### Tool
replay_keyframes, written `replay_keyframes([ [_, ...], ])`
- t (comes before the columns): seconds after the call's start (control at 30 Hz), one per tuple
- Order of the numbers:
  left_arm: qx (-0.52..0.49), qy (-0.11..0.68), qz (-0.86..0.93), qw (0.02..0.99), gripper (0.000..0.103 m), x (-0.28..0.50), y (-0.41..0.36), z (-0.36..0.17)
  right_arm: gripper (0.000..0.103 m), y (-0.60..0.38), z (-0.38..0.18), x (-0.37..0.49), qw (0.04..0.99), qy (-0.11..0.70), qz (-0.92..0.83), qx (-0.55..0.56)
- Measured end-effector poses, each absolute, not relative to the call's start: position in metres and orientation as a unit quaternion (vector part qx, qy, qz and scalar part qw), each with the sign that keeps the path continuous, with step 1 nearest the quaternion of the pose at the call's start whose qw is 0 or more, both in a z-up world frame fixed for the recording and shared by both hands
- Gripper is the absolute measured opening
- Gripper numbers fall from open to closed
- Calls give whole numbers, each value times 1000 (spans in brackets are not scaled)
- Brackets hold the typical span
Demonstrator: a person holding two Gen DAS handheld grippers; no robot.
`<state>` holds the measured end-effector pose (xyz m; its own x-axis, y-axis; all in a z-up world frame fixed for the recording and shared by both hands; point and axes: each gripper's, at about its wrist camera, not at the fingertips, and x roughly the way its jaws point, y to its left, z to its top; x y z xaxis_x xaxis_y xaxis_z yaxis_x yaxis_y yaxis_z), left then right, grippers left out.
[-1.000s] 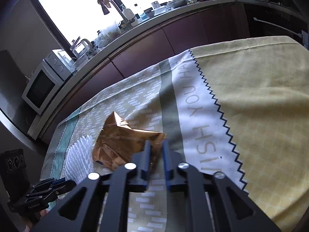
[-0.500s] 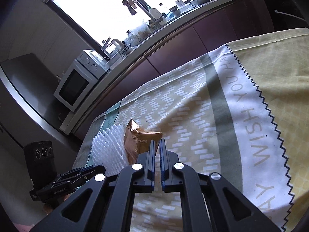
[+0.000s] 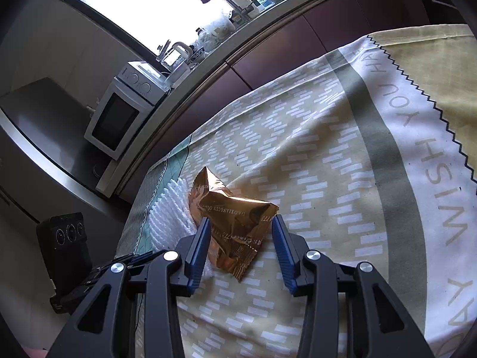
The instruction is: Collect trash
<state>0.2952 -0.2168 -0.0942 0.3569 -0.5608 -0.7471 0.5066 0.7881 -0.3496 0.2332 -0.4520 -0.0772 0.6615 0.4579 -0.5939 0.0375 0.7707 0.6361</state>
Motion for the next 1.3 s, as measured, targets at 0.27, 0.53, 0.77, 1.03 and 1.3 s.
replay_keyframes([
  [0.27,-21,464,-321,826,14,294,-218,-94,23,-442,-69,231,856,366,168,325],
  [0.53,-18,462,-320,826,14,293,-217,-95,23,-420,-65,238,861,378,185,285],
  [0.77,-20,462,-320,827,14,292,-210,-95,2,-418,-66,239,861,378,180,288],
  [1.03,-16,460,-320,828,14,290,-209,-95,25,-404,-68,242,851,391,215,276],
  [1.3,-26,460,-319,829,14,290,-200,-95,1,-402,-69,244,860,386,193,271],
])
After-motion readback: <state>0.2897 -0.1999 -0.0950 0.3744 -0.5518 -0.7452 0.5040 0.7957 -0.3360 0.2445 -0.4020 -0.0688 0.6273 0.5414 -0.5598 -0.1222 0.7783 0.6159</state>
